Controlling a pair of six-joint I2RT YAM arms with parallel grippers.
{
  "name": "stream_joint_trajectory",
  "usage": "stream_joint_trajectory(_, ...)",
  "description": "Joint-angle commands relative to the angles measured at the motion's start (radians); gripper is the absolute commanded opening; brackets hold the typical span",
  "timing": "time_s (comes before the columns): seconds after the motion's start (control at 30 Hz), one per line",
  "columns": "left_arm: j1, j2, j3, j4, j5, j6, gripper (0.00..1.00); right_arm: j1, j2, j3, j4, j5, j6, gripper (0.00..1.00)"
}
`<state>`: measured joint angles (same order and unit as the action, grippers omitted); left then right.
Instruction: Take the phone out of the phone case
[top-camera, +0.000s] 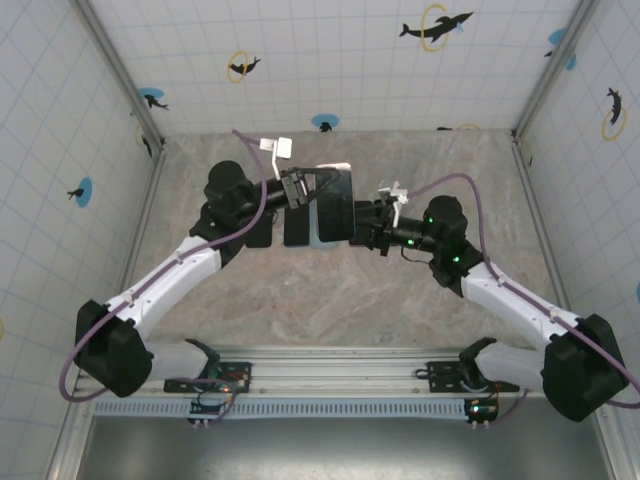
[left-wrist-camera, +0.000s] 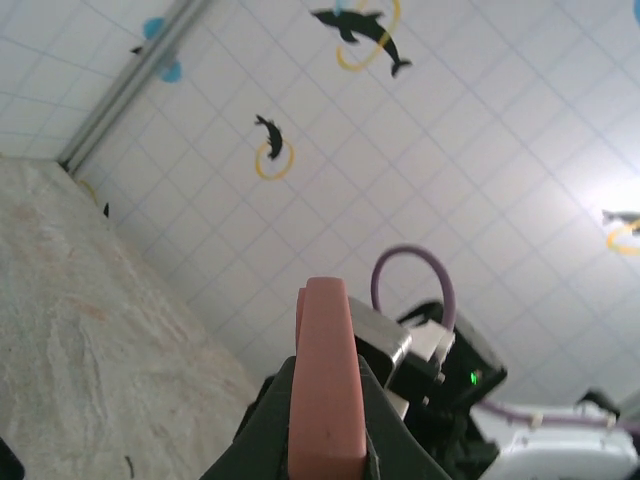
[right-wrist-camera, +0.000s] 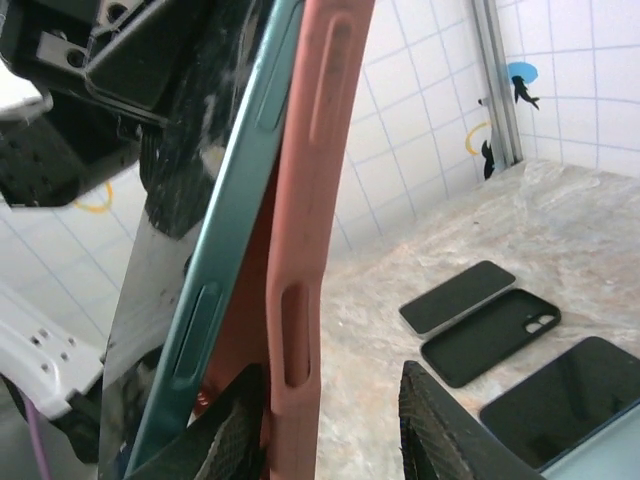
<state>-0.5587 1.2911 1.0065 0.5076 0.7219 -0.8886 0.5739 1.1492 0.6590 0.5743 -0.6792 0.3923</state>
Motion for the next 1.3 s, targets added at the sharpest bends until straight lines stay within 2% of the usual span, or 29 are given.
stream_joint_trajectory(0.0,-0.007,-0.013,-0.034,0.128,-0.221,-0.191,0.00,0.012,-0.034,-0.049,0.305,0.033,0.277,0.41)
stream_joint_trajectory(0.13,-0.007,-0.056,-0.166,0.228,-0.378,-0.362,0.00,0.014,-0.027,-0.112,0.487,0.106,0.463,0.46)
stream_joint_trajectory(0.27,-0.015,-0.053,-0.174,0.224,-0.411,-0.443,0.00,0.024,-0.023,-0.129,0.550,0.189,0.595,0.46)
stream_joint_trajectory(0.37,-0.033,-0.049,-0.148,0.161,-0.437,-0.435,0.00,0.043,-0.019,-0.117,0.521,0.230,0.653,0.44)
stream_joint_trajectory(0.47,-0.050,-0.061,-0.187,0.173,-0.495,-0.486,0.00,0.061,-0.004,-0.085,0.428,0.250,0.697,0.41)
stream_joint_trajectory(0.63,-0.075,-0.076,-0.218,0.166,-0.571,-0.492,0.00,0.091,0.027,-0.073,0.394,0.318,0.802,0.40)
stream_joint_trajectory(0.73,-0.081,-0.061,-0.217,0.159,-0.572,-0.510,0.00,0.101,0.042,-0.055,0.339,0.365,0.866,0.39)
stream_joint_trajectory(0.83,-0.083,-0.049,-0.228,0.148,-0.578,-0.549,0.00,0.108,0.062,-0.050,0.378,0.382,0.969,0.33)
stream_joint_trajectory(1.13,-0.081,0.021,-0.218,0.138,-0.527,-0.592,0.00,0.116,0.071,-0.035,0.397,0.377,1.031,0.27)
stream_joint_trajectory(1.27,-0.081,0.029,-0.223,0.134,-0.538,-0.589,0.00,0.110,0.063,-0.053,0.394,0.385,1.038,0.15)
